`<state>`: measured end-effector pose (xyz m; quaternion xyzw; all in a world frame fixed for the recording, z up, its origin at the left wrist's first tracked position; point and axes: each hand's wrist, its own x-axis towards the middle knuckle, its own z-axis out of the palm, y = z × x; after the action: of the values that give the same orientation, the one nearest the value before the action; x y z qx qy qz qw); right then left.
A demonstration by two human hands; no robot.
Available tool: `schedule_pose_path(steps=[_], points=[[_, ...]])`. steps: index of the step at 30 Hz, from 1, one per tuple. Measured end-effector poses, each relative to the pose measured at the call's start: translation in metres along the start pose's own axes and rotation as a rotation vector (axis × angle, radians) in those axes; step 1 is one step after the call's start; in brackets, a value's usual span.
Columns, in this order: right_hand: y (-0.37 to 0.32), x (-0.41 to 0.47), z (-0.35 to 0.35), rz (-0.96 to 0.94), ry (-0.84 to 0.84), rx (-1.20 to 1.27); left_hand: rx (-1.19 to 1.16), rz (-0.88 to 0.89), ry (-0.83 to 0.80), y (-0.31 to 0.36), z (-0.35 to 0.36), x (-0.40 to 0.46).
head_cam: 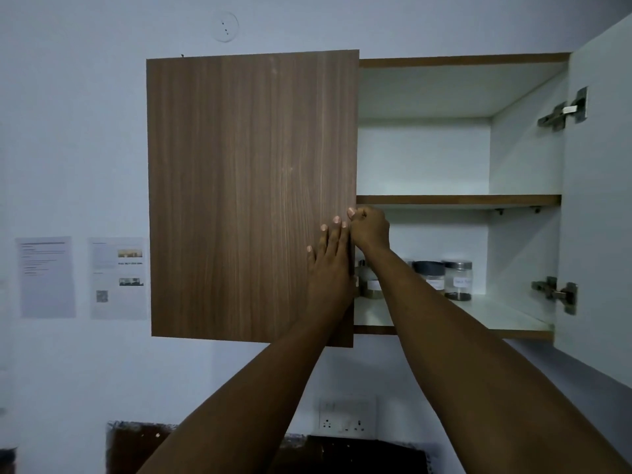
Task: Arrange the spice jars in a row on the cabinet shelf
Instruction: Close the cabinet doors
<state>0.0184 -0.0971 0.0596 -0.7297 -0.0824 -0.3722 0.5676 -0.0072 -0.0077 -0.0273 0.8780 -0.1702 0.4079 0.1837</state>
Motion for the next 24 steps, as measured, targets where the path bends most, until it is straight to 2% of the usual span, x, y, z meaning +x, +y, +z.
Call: schedule_pose_path(steps=[9, 14, 19, 24], points=[[0.01, 0.009, 0.012, 0.028, 0.005, 0.031, -0.029, 0.005, -0.013, -0.005, 0.006, 0.003], [0.017, -0.004, -0.007, 0.011, -0.005, -0.107, -0.118, -0.029, -0.026, 0.015, 0.001, 0.007], [0.054, -0.043, -0.083, -0.066, 0.138, -0.226, -0.228, 0.072, -0.048, 0.054, 0.005, 0.004], [0.042, -0.075, -0.181, -0.234, 0.351, -0.341, -0.468, 0.228, -0.062, 0.137, 0.018, -0.005]])
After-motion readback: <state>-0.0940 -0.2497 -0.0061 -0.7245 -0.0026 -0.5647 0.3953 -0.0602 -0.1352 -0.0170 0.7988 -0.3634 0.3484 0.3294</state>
